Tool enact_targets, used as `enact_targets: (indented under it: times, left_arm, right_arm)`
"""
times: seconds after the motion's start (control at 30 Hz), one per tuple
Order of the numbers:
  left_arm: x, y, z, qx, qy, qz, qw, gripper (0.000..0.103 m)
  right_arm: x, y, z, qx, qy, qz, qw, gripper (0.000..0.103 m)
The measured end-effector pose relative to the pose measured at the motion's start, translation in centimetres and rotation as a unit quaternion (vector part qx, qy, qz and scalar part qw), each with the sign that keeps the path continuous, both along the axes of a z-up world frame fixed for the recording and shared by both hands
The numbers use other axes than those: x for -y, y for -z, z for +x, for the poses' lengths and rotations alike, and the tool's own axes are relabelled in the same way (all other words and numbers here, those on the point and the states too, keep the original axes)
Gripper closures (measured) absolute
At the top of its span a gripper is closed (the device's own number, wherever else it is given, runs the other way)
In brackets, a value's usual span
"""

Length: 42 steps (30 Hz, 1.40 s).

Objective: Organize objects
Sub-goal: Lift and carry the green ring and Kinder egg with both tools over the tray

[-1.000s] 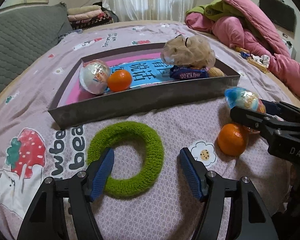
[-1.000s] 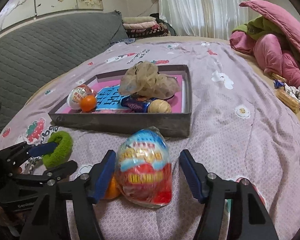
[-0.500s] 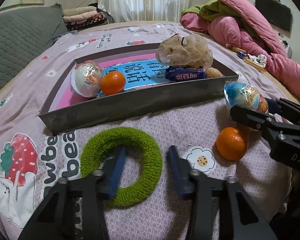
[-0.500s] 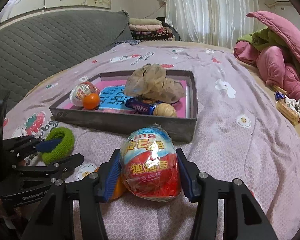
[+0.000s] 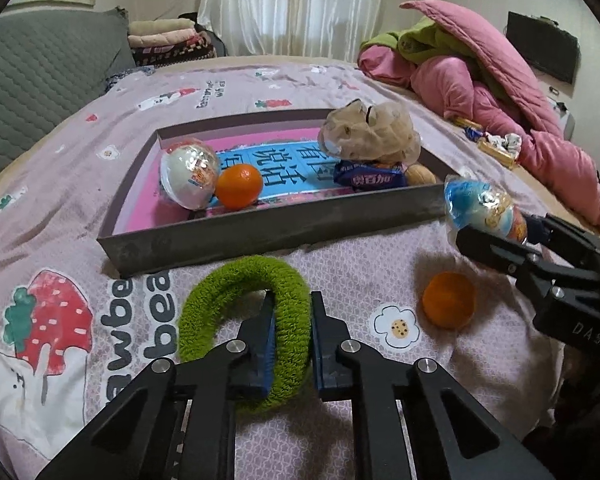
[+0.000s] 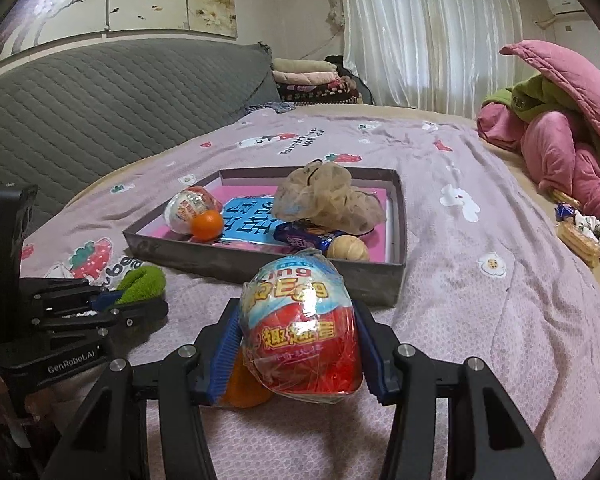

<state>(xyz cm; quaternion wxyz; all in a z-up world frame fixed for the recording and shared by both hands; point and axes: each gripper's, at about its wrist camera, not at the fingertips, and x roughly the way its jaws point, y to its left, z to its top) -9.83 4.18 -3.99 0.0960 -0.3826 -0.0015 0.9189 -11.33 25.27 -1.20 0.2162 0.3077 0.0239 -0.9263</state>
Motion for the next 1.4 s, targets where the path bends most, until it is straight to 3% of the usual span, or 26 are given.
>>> enact_targets:
  times: [0.6,1.4]
  left_arm:
    - [0.9,-4.5,0.7,-0.052,-0.007,0.024,0.9983,0.090]
    - [2.7,-9.3,-2.5,-0.109,-0.022,0.021,0.9936,0.090]
  right_arm:
    - [0.5,-3.3,2.3,-0.082,-0.029,-0.040,0.995,0.050]
    - [2.3,-6.6,-0.2,-0.125,-0.038,-0.044,0.990,0.050]
